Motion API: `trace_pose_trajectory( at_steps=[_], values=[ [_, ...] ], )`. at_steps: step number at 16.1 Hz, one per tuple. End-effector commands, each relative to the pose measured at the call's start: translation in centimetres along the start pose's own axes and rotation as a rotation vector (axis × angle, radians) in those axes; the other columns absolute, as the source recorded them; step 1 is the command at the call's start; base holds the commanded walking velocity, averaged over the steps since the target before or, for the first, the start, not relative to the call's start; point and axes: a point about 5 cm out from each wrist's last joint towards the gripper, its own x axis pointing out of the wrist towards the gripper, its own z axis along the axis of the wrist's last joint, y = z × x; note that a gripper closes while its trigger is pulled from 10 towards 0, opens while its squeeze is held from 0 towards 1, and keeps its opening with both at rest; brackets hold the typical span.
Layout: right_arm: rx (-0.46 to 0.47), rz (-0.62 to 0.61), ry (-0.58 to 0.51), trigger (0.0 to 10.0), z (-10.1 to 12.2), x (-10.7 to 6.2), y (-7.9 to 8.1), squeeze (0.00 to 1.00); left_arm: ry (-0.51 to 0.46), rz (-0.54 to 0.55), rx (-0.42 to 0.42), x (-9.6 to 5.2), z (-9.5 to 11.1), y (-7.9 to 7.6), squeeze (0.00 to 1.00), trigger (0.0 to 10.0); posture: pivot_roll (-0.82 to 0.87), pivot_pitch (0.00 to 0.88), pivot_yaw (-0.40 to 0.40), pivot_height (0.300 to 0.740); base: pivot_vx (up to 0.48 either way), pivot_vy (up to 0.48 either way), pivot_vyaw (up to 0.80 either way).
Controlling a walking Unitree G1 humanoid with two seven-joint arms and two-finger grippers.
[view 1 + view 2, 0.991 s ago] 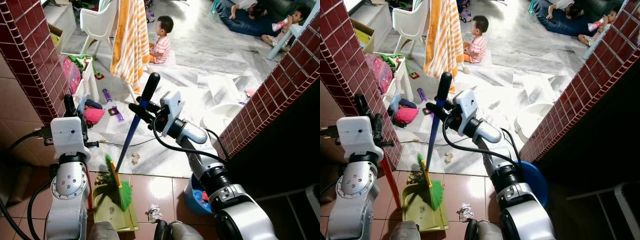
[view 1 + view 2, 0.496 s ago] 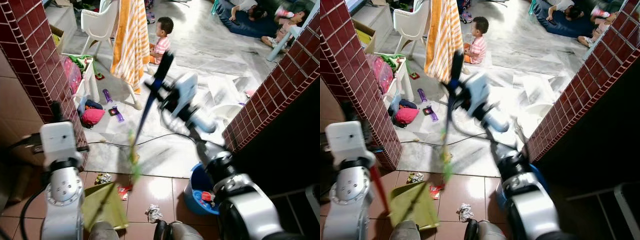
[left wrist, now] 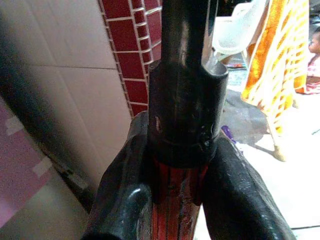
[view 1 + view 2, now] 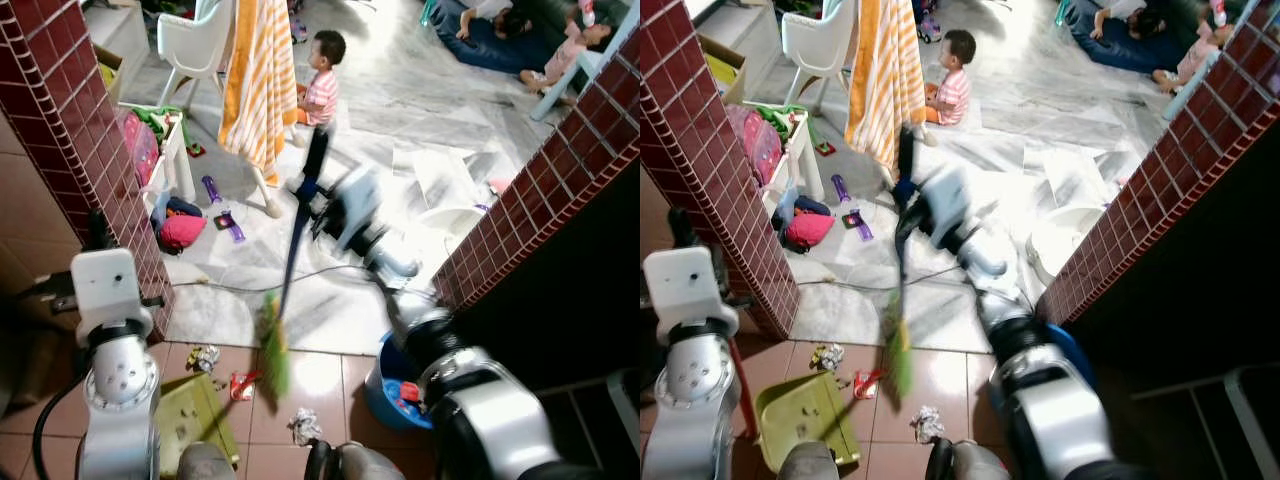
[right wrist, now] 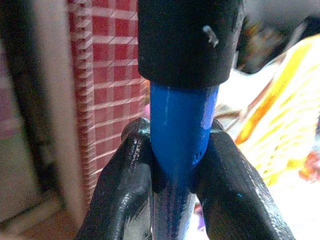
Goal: Sweep floor
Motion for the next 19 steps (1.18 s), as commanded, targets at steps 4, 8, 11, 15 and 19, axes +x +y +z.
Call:
trace_pose_trajectory(
  at_steps=[4,8,11,15,19],
  values=[
    [0.095,0.233,-0.002,10.0,-0.7,0.4,3.0,0.0,-0.054,-0.004,-0.02,0.1,0.9,-0.1,0.0,10.0,0.2,0.076,-0.146,0.74,0.0,0.0,0.0],
    [0.103,0.487,0.036,10.0,-0.3,-1.0,3.1,0.0,-0.051,-0.013,-0.024,0.5,0.8,-0.3,0.0,10.0,0.16,0.061,-0.129,0.74,0.0,0.0,0.0],
    [0.032,0.531,0.052,10.0,0.7,-1.9,1.8,0.0,-0.056,-0.033,-0.037,0.8,0.9,-0.8,0.0,10.0,0.15,0.051,-0.122,0.74,0.0,0.0,0.0],
    [-0.047,0.137,-0.003,10.0,1.3,-2.5,-1.2,0.0,0.009,-0.113,-0.071,0.7,0.1,-2.8,0.0,10.0,0.13,0.035,-0.12,0.74,0.0,0.0,0.0],
    [0.064,-0.16,-0.066,10.0,1.4,-3.7,-1.8,0.0,0.041,-0.175,-0.101,0.4,-0.4,-3.9,0.0,10.0,0.11,0.023,-0.119,0.74,0.0,0.0,0.0]
  ],
)
